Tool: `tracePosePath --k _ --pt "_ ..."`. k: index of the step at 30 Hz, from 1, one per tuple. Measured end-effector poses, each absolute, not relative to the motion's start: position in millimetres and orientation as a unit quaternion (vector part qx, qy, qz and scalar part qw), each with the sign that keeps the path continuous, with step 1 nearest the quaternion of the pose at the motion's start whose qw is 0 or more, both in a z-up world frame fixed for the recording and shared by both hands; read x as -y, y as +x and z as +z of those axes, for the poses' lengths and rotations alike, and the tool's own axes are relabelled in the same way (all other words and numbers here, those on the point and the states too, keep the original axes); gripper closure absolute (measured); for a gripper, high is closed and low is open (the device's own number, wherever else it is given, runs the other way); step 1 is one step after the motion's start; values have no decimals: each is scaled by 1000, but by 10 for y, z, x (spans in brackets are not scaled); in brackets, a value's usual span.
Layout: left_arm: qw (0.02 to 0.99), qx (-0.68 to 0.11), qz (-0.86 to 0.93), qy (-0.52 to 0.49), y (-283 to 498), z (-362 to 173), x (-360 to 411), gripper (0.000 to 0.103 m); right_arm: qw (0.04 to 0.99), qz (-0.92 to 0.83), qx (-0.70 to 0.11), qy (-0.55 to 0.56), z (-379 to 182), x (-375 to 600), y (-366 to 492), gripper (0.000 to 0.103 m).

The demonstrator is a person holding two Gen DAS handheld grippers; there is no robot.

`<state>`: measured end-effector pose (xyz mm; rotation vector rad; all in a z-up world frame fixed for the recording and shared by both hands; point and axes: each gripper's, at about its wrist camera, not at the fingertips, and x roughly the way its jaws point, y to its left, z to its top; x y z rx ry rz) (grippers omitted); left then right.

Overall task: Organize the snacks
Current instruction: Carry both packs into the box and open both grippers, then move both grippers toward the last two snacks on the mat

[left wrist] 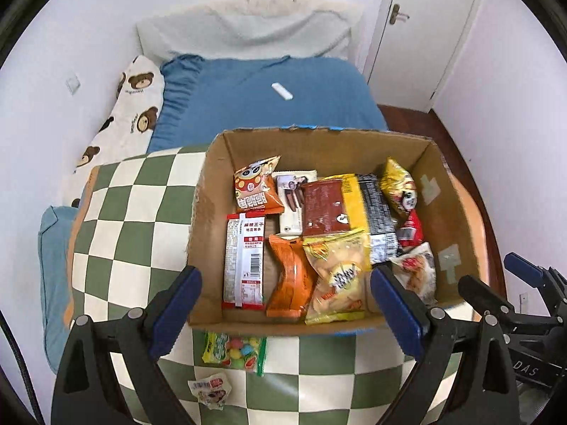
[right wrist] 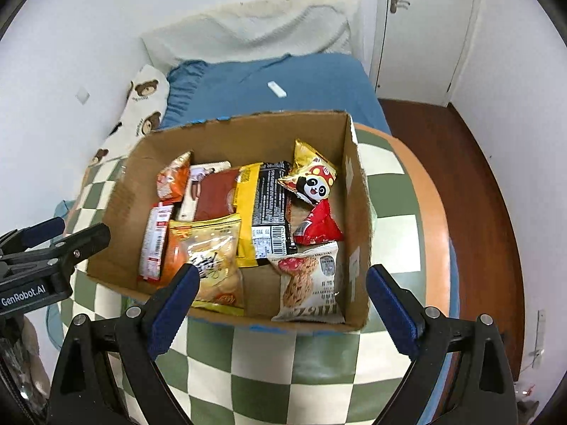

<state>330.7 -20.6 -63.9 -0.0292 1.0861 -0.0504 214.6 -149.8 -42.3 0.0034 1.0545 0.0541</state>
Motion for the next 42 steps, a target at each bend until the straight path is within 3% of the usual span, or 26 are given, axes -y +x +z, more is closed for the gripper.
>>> tracePosePath --k 22,30,34,36,39,42 --pt "913 -407 -17 -15 2248 72 278 6 917 22 -398 -1 403 1422 1047 6" --pt "910 -413 -6 -22 2192 21 207 6 919 35 -393 15 407 1408 1004 6" --pt "893 -446 44 -33 2150 -298 -120 6 901 61 -427 32 134 1297 1058 7" --pt "880 -469 67 -40 2121 -503 -309 6 886 89 -454 37 -93 1168 1104 15" --pt "847 -517 113 -57 2076 -965 -713 6 858 134 -494 43 -462 937 1176 47" --pt "814 -559 139 -75 2062 -1409 -1000 6 830 170 -530 41 -922 633 1286 48"
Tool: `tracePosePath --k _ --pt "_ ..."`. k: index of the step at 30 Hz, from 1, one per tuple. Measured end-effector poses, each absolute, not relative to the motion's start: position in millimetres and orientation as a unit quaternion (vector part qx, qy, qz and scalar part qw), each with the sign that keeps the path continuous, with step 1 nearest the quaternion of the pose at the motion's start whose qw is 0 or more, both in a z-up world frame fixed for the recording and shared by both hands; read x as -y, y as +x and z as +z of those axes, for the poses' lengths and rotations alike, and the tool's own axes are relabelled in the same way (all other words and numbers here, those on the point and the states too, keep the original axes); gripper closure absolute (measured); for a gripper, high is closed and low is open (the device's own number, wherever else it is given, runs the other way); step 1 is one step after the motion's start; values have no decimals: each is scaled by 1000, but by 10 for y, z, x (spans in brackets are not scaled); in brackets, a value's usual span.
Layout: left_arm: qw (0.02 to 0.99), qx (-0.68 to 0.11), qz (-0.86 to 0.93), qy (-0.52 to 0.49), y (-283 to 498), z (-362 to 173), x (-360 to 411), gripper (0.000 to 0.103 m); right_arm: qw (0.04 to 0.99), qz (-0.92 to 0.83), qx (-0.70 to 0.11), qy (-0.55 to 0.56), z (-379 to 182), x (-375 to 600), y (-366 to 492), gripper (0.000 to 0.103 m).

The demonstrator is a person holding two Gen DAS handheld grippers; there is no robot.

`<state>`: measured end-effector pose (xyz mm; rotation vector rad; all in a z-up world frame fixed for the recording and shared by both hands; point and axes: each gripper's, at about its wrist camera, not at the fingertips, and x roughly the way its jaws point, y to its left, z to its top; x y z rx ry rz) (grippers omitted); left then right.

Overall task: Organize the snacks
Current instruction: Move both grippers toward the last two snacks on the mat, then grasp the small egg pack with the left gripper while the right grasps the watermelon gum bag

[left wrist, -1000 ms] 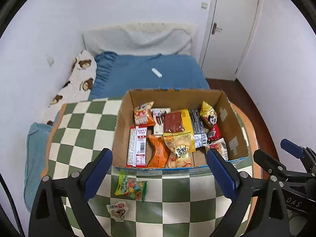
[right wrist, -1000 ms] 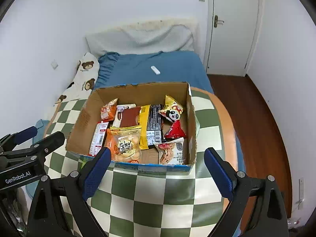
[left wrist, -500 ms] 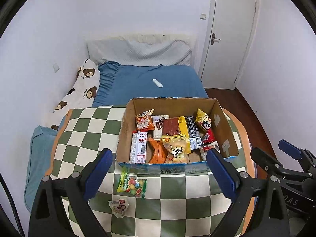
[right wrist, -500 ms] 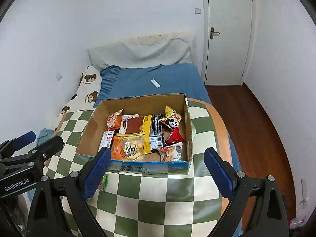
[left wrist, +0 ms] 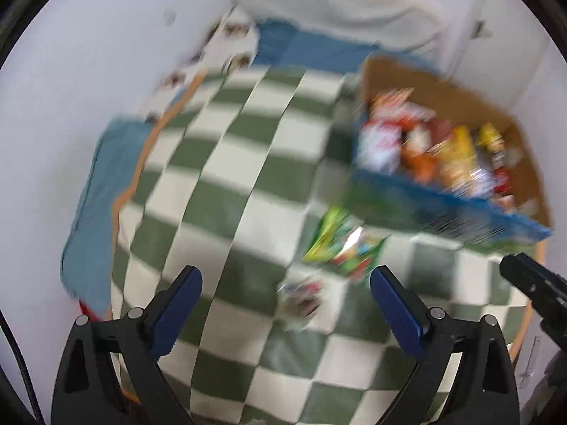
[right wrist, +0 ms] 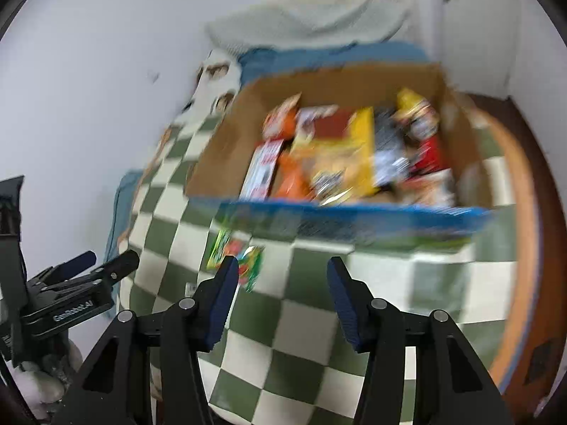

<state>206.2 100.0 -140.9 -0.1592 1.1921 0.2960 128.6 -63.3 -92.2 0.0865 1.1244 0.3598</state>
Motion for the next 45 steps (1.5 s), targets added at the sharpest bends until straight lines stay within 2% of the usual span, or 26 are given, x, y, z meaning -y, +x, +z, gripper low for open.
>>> tracePosePath --k 4,9,10,12,13,14,17,23,26,28,33,37,41,45 --pt "769 -617 127 -109 2103 -1941 -1164 6 795 195 -573 34 -1446 267 1430 48" --pt "722 -678 67 -118 2333 -2635 -1061 6 786 220 -577 -18 -1719 -112 1511 48" --pt "721 -680 59 -119 2365 -2708 -1046 9 783 229 -577 -34 -1763 -209 1537 48" --pt "722 -679 60 -119 2408 -2813 -1057 35 778 246 -574 -64 -1812 -352 1593 48" --pt "718 -682 60 -128 2418 -2844 -1090 54 775 253 -572 -90 -1845 -454 1627 47" --pt "719 -680 62 -131 2411 -2836 -1116 56 769 262 -573 -104 -1867 -507 1645 46" --pt "728 -669 74 -130 2320 -2766 -1220 57 746 292 -577 -162 -1982 -751 1727 41" --pt "718 -666 103 -176 2046 -2789 -1507 57 686 339 -583 -273 -2395 -1252 1742 40" --pt "717 -661 113 -192 1970 -2794 -1549 57 687 324 -569 -314 -2534 -1378 1715 38" --pt "715 -659 118 -203 1929 -2804 -1562 57 693 304 -592 -279 -2516 -1353 1749 38" --pt "713 -656 122 -216 1828 -2825 -1571 57 641 334 -684 -103 -2420 -1215 1803 38" --pt "713 -655 123 -217 1729 -2797 -1500 57 684 336 -604 -232 -2237 -1331 1680 38" --pt "713 -656 122 -216 1722 -2815 -1530 57 671 337 -539 -381 -2428 -1553 1623 38" --pt "712 -653 124 -226 1655 -2849 -1553 57 654 314 -549 -415 -2745 -1643 1733 36"
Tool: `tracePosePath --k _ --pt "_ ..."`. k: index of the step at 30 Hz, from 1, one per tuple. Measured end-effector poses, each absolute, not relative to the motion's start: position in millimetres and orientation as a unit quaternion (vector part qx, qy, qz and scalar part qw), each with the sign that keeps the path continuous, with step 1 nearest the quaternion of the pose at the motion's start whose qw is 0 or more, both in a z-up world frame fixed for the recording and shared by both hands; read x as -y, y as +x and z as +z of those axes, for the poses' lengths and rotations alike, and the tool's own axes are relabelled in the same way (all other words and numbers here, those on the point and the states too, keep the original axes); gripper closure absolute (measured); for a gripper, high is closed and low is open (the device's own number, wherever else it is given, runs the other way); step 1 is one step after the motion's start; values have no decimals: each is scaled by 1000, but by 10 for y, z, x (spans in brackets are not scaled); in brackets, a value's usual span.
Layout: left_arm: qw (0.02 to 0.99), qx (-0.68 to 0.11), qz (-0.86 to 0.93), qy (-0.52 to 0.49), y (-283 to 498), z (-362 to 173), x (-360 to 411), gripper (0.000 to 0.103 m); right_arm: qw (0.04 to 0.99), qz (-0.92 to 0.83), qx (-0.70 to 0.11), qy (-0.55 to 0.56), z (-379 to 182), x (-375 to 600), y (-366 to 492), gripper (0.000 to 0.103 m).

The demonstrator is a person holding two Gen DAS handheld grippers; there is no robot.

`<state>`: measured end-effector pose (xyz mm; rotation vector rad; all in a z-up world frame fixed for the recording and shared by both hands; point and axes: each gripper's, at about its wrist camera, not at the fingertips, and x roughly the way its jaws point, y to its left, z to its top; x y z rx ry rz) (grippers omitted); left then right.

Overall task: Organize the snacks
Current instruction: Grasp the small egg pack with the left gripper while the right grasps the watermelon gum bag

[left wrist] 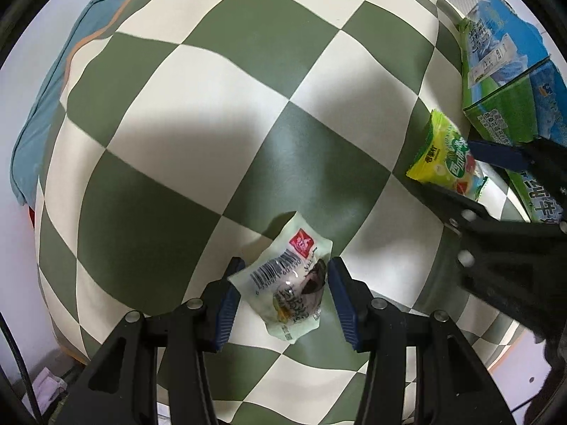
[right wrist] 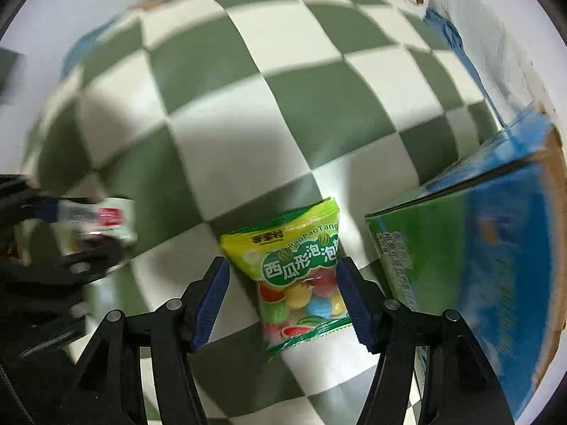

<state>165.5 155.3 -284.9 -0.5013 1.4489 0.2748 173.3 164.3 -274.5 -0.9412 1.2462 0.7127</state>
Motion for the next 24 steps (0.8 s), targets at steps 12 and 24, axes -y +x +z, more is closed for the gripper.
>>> tracePosePath --k 12,24 --pt "708 -644 129 -259 1419 -2948 -1621 56 617 345 -652 -275 -2571 -1583 2050 33" --pt "704 -653 132 -245 1514 -3068 -1468 58 613 317 -657 -306 -2919 -1536 1830 44"
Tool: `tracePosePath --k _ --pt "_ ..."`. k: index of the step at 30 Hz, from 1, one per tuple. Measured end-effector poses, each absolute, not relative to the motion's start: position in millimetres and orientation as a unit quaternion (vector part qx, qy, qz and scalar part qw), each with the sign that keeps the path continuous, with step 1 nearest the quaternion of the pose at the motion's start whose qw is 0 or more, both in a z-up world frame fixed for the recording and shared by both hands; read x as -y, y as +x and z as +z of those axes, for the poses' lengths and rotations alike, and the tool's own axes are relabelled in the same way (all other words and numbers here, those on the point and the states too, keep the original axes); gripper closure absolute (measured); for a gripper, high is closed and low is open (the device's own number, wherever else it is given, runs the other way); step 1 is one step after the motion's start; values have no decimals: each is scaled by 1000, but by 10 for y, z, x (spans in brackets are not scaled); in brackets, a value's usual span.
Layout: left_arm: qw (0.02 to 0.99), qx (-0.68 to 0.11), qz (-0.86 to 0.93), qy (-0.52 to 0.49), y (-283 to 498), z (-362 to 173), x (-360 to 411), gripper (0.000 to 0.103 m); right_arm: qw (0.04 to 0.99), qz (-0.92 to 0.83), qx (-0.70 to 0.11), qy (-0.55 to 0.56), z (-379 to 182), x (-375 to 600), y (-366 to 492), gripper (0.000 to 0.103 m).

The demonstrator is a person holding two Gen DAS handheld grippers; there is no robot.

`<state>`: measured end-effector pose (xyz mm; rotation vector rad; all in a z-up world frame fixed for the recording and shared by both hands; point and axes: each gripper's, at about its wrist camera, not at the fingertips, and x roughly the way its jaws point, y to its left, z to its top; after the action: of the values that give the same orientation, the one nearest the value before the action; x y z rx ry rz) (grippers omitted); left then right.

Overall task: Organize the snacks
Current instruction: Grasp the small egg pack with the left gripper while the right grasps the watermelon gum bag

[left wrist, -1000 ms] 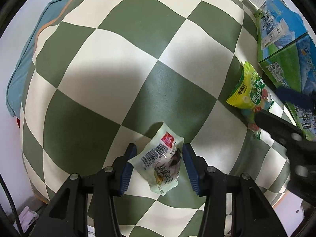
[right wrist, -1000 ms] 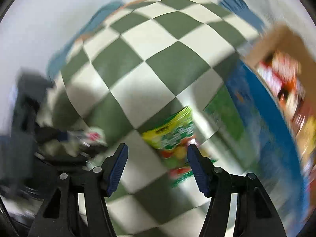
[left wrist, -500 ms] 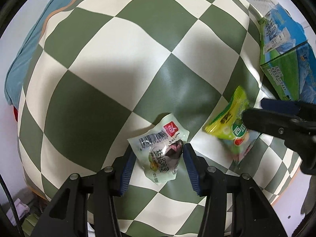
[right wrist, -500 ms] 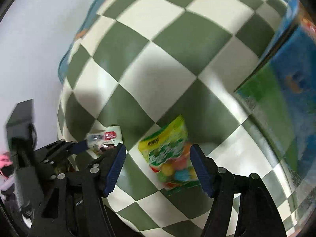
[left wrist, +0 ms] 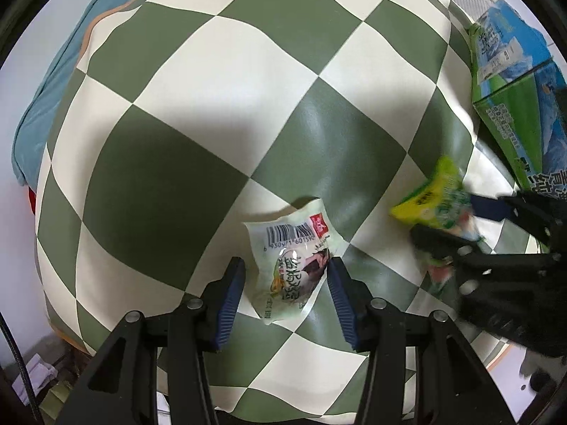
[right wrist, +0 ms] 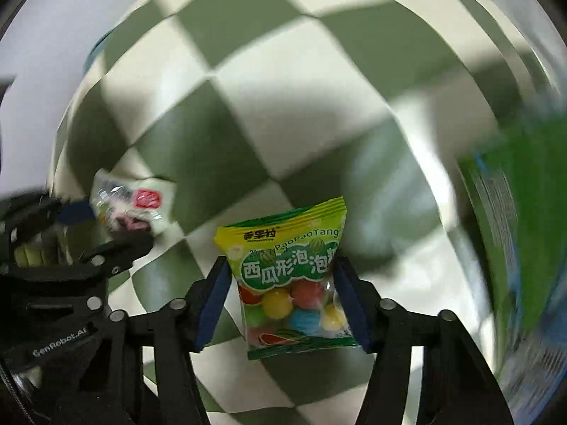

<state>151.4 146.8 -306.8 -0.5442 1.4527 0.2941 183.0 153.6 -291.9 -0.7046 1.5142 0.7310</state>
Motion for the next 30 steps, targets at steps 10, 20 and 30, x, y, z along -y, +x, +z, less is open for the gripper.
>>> tracePosePath --k 10,20,30 --pt "702 -685 34 -191 1943 -3204 -497 58 698 149 -697 -63 -2549 265 2080 45" --pt "708 -702 -5 -82 2200 -3330 139 57 734 105 -668 -61 -2608 480 1684 42" --pt "699 -697 -14 -157 1965 -2942 -72 52 746 103 -654 -72 -2742 402 1418 44"
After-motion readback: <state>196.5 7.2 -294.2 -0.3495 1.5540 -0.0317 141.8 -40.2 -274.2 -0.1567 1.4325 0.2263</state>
